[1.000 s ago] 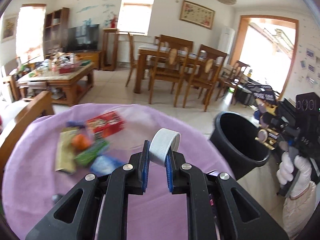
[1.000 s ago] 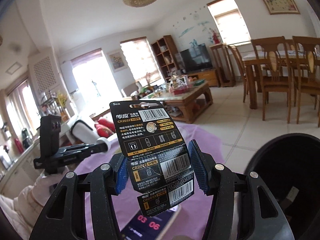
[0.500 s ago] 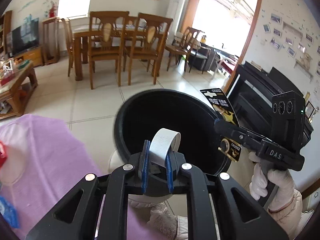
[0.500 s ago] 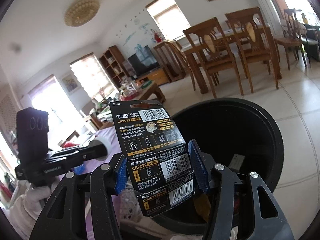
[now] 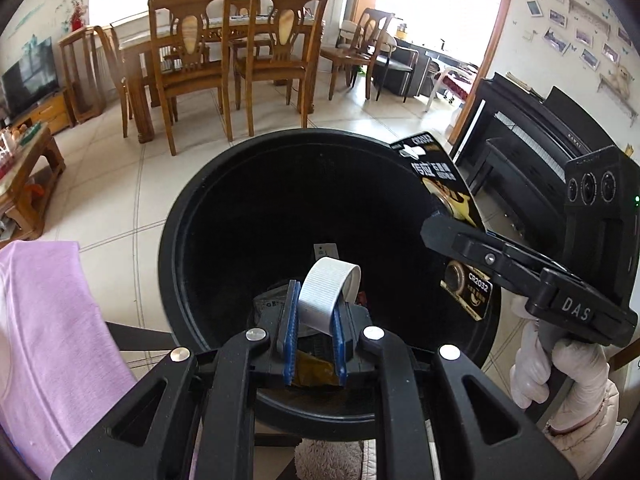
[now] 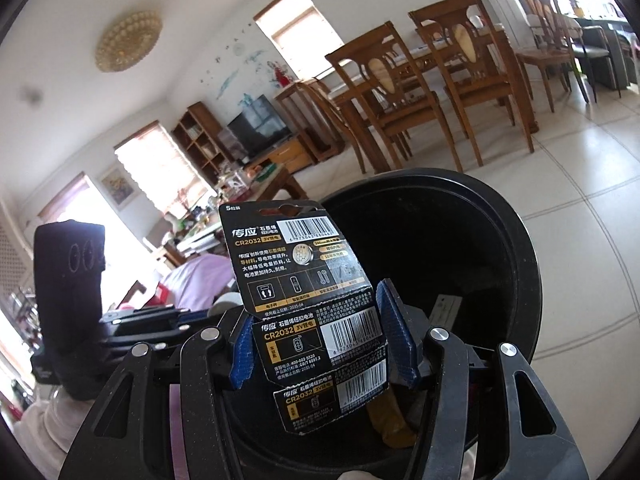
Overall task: Collect trash
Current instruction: 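Carry cap and battery card over the black bin and open both tools to drop them, then return both tools from the bin to the table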
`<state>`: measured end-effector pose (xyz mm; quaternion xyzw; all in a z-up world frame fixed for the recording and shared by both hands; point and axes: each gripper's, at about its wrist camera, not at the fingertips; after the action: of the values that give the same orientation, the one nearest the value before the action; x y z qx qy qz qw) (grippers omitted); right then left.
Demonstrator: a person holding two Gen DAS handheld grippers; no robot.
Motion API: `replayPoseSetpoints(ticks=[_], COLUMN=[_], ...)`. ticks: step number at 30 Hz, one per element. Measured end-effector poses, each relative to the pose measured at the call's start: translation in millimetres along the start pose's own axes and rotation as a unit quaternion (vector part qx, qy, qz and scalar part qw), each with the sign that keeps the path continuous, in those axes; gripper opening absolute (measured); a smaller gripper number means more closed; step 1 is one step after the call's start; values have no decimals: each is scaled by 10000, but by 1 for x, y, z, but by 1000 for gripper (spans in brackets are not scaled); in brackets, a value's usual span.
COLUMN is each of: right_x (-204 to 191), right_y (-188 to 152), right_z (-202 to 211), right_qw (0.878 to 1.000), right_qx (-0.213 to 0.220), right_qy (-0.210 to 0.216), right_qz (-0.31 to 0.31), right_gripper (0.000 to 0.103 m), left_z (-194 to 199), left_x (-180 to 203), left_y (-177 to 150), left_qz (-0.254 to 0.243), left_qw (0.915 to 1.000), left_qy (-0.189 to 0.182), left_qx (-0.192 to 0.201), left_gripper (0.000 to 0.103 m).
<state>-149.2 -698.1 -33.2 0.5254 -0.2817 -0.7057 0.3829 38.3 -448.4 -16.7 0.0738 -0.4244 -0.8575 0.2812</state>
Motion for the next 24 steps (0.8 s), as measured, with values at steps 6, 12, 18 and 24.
replayPoseSetpoints(ticks=[6,12,18,24], right_x=[-1,-9,-17,-30], right_y=[0,-1,-3,-1], right_z=[4,14,22,22], right_qw=[9999,9996,9991,9991], right_qx=[97,223,324,292], right_qy=[-76,-85,82,116], right_qz=[-85,-158,-275,-294], right_gripper=[60,74,74,81], left_z=[1,19,42,69], left_x=[8,18,26,17], left_y=[-1,-2,-3,-6], left_qz=[-189,-418,-565,-490], left_qw=[9998,9981,9964,9952], left_qy=[94,303,326,365], left_qx=[3,320,544,770], left_gripper=[19,74,75,82])
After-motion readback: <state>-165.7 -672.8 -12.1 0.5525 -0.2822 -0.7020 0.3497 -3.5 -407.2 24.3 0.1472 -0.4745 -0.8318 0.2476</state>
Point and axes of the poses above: each gripper's, at about its wrist camera, not at the fingertips, and z roughly against the way its jaws point, x to its right, y to its top, and after that the axes turned 12 degrees about x, right-handed
